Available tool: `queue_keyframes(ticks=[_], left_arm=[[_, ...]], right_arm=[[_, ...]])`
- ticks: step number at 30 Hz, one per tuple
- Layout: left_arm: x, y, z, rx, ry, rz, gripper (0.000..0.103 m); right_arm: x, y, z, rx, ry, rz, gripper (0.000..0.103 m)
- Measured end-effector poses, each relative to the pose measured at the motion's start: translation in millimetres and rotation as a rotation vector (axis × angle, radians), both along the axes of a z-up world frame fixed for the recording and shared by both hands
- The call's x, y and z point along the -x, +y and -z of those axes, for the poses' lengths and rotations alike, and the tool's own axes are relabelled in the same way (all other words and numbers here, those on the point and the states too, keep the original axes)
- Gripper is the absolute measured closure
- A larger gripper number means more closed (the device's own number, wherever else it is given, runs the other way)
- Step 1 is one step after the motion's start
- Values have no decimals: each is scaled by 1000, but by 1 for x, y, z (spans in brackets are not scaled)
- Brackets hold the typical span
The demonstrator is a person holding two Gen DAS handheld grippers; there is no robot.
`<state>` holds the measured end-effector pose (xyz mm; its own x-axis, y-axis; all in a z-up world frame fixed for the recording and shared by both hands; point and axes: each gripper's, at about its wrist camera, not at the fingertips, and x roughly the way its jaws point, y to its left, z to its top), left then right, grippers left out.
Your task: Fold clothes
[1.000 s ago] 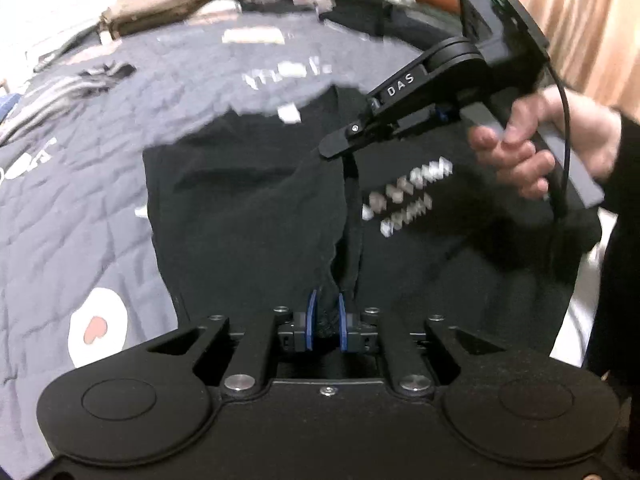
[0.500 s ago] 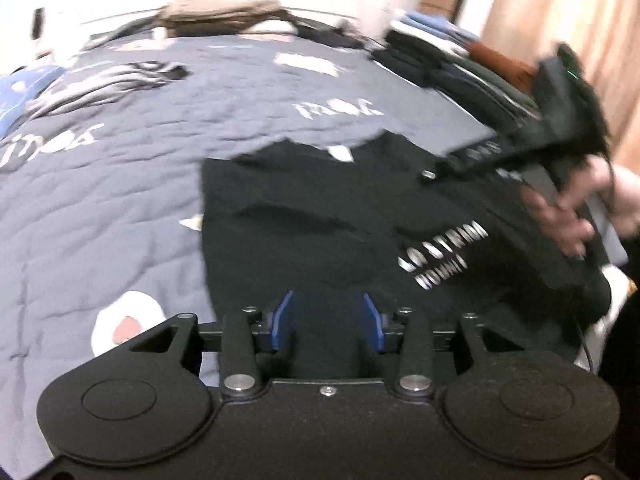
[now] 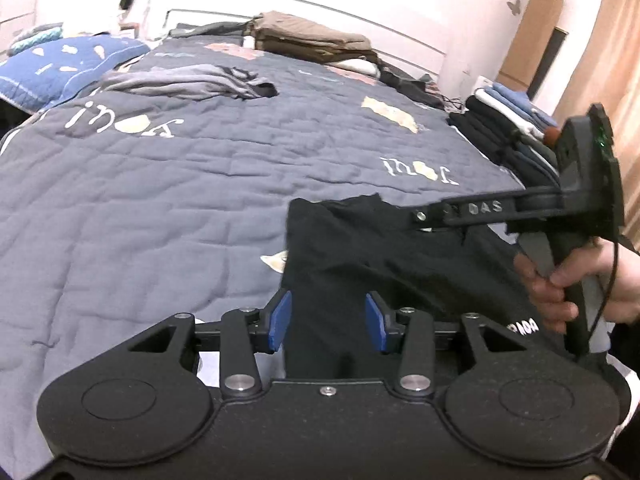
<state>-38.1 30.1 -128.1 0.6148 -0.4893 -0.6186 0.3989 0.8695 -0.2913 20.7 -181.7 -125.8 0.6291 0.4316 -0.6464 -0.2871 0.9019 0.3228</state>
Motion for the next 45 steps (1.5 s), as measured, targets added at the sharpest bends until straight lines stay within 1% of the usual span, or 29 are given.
queue_keyframes(ticks=[6,9,13,14,16,17,18,23,25,28,33,34,35,36,37,38,39,40,44,45], left_arm=[[-9,10,0,50,10,-31,61],[-12,13,1,64,18,-41,61],[-15,17,2,65,25,-56,61],[-16,19,2,68,26,-61,61],[-19,23,2,75,33,-75,61],[-20,25,3,79,36,-82,61],[-21,26,3,78,40,-91,61],[-25,31,5,78,50,-124,61],[-25,32,4,82,47,-130,61],[-25,32,4,83,47,-132,61],[-26,29,6,64,53,-133,61],[-26,29,5,62,50,-133,61],[-26,29,5,62,50,-135,61],[-26,28,6,62,49,-137,61],[-26,28,5,64,47,-142,61],[-26,28,5,66,45,-147,61],[-26,28,5,67,43,-152,61],[-26,28,5,70,39,-159,61],[-32,21,4,77,26,-186,60],[-34,19,4,78,23,-189,60]], right_arm=[[-33,19,13,49,29,-44,62],[-46,22,23,28,48,-42,62],[-58,26,32,-31,84,-61,62],[-59,28,32,-39,88,-76,65],[-62,32,33,-54,104,-98,83],[-63,34,33,-60,115,-106,97],[-65,35,34,-66,125,-113,97],[-71,36,22,-100,62,-107,97],[-73,37,18,-104,25,-108,97],[-77,50,20,-59,-12,-158,97],[-74,52,19,8,-14,-138,92],[-71,47,15,-13,-11,-127,91],[-66,41,10,-19,-23,-117,87],[-61,35,5,-25,-35,-106,81],[-54,29,-1,-15,-48,-96,78],[-48,23,-6,-6,-62,-86,70],[-41,15,-9,-1,-71,-74,66],[-33,8,-12,3,-79,-63,65],[-5,-17,-4,20,-48,-22,64],[1,-21,2,20,-32,-10,64]])
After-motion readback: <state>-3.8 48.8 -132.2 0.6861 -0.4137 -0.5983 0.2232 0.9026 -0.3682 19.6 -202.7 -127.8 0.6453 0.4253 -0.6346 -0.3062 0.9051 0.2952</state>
